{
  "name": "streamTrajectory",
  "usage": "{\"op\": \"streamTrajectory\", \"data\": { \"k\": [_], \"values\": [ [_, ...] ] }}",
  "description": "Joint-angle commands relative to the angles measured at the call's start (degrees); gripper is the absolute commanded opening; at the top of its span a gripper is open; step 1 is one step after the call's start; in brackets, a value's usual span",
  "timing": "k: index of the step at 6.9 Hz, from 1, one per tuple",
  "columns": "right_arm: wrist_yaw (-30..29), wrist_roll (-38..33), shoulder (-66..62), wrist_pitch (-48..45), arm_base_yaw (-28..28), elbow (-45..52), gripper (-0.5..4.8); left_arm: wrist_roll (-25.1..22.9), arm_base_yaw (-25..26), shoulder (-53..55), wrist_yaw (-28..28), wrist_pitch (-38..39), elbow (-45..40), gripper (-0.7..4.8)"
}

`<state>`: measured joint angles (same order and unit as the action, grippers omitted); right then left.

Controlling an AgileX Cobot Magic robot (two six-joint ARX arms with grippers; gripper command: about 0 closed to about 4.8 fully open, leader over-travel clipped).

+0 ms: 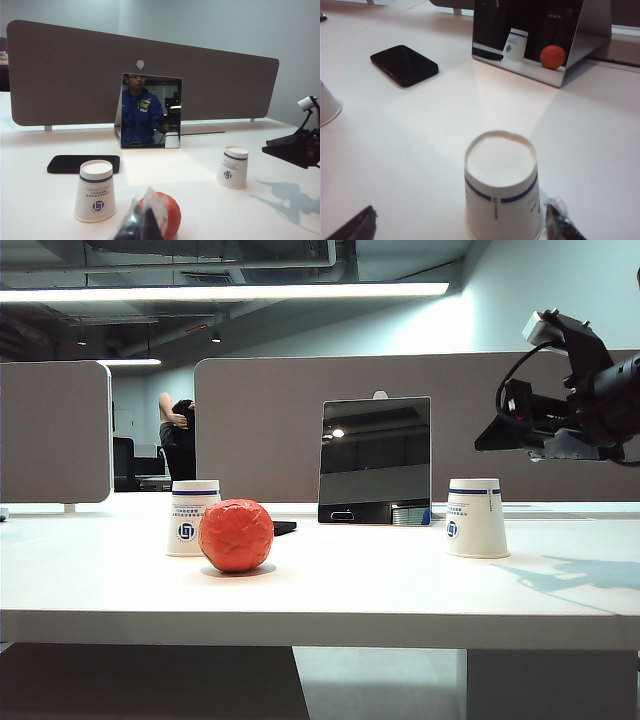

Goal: Carefully pick up the cup on the right and stack it on top of the cup on the left.

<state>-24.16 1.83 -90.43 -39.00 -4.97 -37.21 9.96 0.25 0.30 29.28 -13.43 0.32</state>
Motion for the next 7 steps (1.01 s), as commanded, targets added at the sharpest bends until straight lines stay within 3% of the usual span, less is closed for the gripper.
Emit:
{"op": "streamTrajectory", "data": {
  "k": [1, 7],
  "values": [
    [0.2, -0.1, -6.8, -10.6, 0.0, -1.1, 4.32, 0.0, 0.0, 0.0, -0.2, -0.5, 0.1, -0.05],
    [0.0, -0.1, -14.8, -8.9, -2.2, -10.4, 4.32, 0.0, 0.0, 0.0, -0.9, -0.5, 0.1, -0.05]
  ]
}}
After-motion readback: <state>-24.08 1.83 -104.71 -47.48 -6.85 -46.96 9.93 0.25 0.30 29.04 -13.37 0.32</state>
